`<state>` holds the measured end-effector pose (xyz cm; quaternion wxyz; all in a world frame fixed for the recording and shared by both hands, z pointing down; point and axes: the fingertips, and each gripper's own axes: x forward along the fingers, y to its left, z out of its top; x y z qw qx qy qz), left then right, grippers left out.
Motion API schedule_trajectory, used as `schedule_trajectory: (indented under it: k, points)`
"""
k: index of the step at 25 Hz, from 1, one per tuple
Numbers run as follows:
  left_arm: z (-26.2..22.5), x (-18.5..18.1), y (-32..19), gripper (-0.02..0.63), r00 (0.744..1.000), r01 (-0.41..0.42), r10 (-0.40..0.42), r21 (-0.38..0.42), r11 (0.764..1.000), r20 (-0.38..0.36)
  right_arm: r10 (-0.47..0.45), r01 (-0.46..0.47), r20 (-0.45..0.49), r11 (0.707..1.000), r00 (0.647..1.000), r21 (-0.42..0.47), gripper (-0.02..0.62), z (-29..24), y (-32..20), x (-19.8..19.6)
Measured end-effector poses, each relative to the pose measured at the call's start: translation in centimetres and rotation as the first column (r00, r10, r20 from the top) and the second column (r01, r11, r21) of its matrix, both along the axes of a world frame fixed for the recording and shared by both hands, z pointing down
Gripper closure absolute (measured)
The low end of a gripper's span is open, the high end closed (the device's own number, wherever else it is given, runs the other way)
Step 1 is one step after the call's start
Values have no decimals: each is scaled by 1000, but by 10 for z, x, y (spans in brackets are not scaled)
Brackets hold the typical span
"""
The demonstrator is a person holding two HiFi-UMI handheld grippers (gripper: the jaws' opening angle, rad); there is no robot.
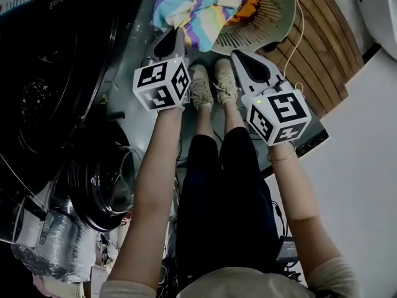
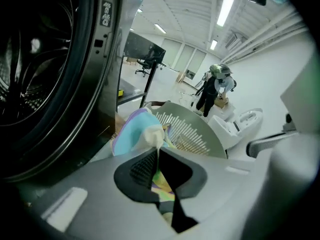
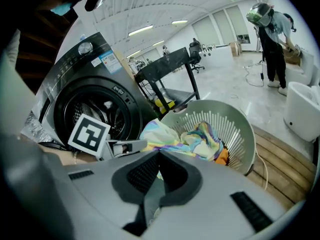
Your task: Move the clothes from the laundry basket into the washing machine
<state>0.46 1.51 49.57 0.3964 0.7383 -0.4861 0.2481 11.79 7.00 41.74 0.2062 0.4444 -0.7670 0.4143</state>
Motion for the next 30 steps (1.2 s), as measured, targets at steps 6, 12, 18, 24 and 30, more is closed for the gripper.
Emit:
schedule_trajectory:
  k: [6,12,18,24,30]
  points:
    - [-90,-9,15,586,996,1,7,85,996,-94,-33,33,-5,999,999,3,588,-20,-6,5]
    - [-181,-36,29,586,989,55,-31,162,985,-145,-80,79,18,997,997,27,462,-28,-27,-10]
    - [-222,-54,41,586,980,138,-108,175,975,-168,-239,242,106,970,965,-12,327,0,-12,-65]
    - [-215,-62,46,586,978,156,-128,168,973,-167,-341,352,120,932,932,-84,477,49,1,-105]
    - [-201,-61,42,584,984,113,-86,170,979,-159,-103,128,254,989,962,-81,585,32,-31,-78]
